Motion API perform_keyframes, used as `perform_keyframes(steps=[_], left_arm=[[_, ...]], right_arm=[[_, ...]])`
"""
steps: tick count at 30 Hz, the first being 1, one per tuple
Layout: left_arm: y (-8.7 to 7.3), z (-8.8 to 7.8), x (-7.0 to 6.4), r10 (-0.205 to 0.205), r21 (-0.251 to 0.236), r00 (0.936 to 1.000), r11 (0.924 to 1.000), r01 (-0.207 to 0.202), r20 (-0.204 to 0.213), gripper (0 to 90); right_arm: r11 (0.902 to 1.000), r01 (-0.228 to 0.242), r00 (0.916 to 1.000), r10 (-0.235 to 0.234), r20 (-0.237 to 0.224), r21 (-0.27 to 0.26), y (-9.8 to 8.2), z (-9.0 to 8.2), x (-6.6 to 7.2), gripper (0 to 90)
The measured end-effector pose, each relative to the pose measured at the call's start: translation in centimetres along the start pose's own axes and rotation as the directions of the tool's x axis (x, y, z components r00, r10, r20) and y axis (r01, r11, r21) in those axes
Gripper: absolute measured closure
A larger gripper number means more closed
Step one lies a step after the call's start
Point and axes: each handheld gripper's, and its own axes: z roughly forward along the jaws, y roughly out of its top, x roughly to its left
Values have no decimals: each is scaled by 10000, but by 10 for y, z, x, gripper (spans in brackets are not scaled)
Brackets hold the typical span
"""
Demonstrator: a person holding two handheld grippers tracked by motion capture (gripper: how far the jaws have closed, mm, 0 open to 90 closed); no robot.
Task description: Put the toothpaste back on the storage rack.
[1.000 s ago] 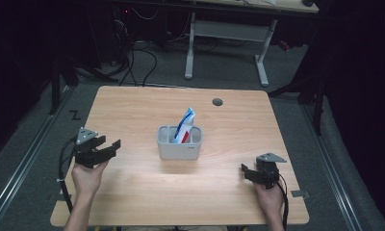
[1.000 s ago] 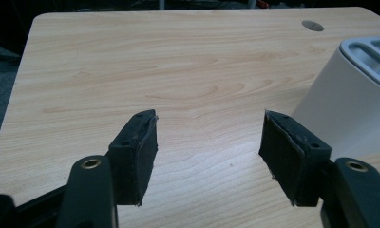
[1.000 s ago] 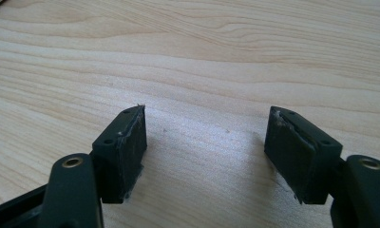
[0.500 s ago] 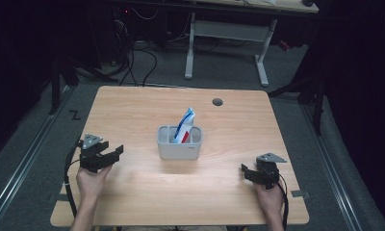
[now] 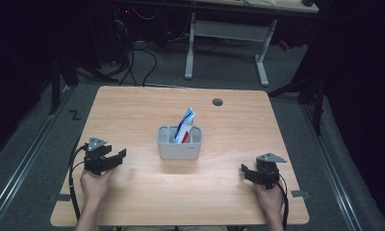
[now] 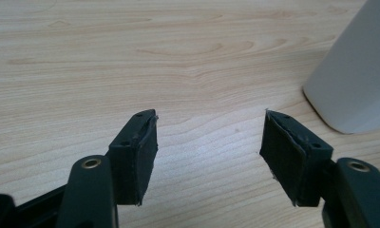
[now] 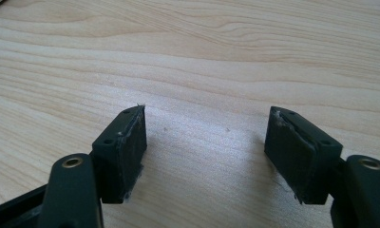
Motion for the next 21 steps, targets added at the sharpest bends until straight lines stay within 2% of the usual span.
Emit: perform_keyframes(steps=[14, 21], left_arm=[[-6, 14, -6, 96, 411, 9999, 9991, -100, 95, 366], [-9, 18, -7, 129, 537, 9999, 9985, -130, 8, 362]], right_arm=[[10000, 7, 10000, -7, -2, -1, 0, 0, 0, 304], [10000, 5, 10000, -5, 2, -1, 0, 0, 0, 305]])
